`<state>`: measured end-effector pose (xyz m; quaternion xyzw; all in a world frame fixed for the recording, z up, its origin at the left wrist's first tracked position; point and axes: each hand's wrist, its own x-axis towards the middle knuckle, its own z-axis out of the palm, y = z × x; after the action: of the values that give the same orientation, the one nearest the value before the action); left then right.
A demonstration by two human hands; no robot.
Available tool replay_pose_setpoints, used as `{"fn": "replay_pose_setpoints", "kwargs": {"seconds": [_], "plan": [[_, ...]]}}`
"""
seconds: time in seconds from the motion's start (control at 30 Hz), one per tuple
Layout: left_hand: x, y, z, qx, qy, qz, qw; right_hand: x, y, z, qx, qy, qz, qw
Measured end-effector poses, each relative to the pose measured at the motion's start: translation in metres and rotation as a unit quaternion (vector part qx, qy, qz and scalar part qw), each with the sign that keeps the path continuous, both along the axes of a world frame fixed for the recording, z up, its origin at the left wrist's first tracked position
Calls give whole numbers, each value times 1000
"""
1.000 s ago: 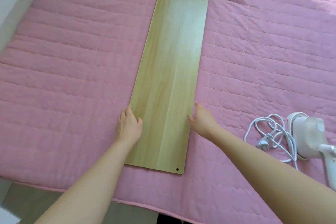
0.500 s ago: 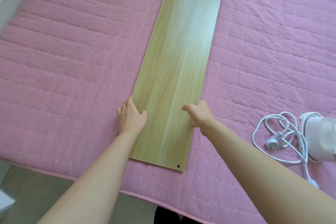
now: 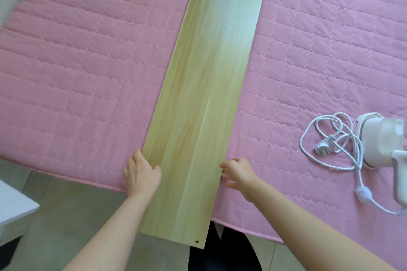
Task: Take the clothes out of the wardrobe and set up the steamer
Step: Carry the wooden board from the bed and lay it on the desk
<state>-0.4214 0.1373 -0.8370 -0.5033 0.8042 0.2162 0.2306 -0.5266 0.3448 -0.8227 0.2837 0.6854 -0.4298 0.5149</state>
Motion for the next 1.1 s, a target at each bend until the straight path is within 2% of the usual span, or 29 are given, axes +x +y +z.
{"fn": "replay_pose_setpoints", "kwargs": {"seconds": [0.07, 0.13, 0.23, 0.37, 0.47, 0.57, 0.67, 0.93, 1.1], "plan": [[-7, -8, 0, 5, -58, 24, 998, -7, 4, -3, -16, -19, 10, 1000], [-31, -22, -5, 29, -67, 68, 995, -24, 0, -6, -31, 18, 20, 999], [-85, -42, -10, 73, 10, 120, 990, -63, -13, -5, -38, 72, 28, 996], [-145, -43, -6, 93, 85, 51, 991, -112, -24, -9, -33, 111, 23, 993], [-160, -40, -6, 83, 91, 39, 992, -126, -29, -11, -9, 108, 29, 994], [-150, -37, -8, 48, 71, 17, 996, -120, -32, -7, 5, 108, 51, 993], [-142, -31, -10, 30, 52, -9, 998, -109, -39, 1, 16, 95, 25, 995], [-75, -31, -15, 5, 36, 14, 999, -42, -47, 11, 32, 58, 72, 995], [-24, -35, -12, 4, -25, 39, 999, 12, -42, 14, 22, 4, 93, 995]]}}
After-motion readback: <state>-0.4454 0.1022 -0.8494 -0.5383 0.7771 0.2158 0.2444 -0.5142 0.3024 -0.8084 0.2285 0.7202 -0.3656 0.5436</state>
